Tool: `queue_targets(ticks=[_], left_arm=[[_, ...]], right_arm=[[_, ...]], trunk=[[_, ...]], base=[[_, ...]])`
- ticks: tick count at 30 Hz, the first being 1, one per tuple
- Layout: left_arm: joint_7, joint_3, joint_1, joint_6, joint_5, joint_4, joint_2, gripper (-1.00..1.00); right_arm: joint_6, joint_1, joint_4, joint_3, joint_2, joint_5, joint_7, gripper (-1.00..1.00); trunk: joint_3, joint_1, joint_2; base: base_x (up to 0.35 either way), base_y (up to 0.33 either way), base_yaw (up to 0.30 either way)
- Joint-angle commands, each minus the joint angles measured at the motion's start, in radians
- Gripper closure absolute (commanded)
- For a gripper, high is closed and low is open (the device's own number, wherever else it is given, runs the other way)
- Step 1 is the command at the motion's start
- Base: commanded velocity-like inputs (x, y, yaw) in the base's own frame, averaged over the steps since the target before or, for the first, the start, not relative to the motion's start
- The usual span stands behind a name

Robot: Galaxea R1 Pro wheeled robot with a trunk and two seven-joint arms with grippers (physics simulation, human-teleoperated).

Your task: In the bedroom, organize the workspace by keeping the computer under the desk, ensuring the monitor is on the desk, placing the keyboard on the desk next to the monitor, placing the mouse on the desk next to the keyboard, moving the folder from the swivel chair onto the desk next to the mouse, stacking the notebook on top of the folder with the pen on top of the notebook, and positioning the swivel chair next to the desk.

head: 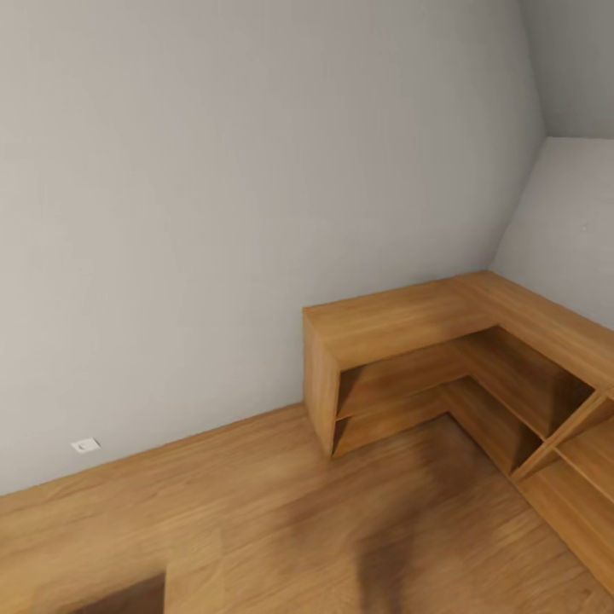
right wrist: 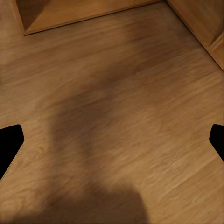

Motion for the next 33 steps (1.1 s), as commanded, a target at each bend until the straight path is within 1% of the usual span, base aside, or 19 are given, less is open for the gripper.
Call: queue_targets(ticks=[1,7,17,29,33], left_arm=[[-0.005,0.009,0.000,-0.002,-0.007,0.000,0.000,-1.00],[-0.006,0.008,0.000,-0.002,-0.008,0.000,0.000,-1.00],[-0.006,0.008,0.000,-0.001,-0.009,0.000,-0.001,-1.00],[-0.006,0.008,0.000,-0.001,-0.010,0.000,-0.001,-1.00],[-0.007,0.007,0.000,-0.003,-0.011,0.000,-0.003,-1.00]], right_arm=[[-0.002,-0.001,0.002,0.008,0.000,-0.003,-0.005,-1.00],[-0.003,-0.001,0.002,0.008,-0.002,-0.003,-0.004,-1.00],[-0.003,-0.001,0.002,0.008,-0.003,-0.004,-0.004,-1.00],[-0.004,-0.001,0.002,0.008,-0.003,-0.004,-0.004,-1.00],[-0.004,-0.001,0.002,0.008,-0.003,-0.004,-0.004,-1.00]], trunk=[[-0.001,0.000,0.000],[-0.001,0.000,0.000],[-0.001,0.000,0.000],[0.001,0.000,0.000],[0.003,0.000,0.000]], base=[[0.135,0.019,-0.095],[0.053,0.008,-0.200],[0.031,0.001,-0.262],[0.283,0.000,-0.269],[0.171,0.000,-0.262]])
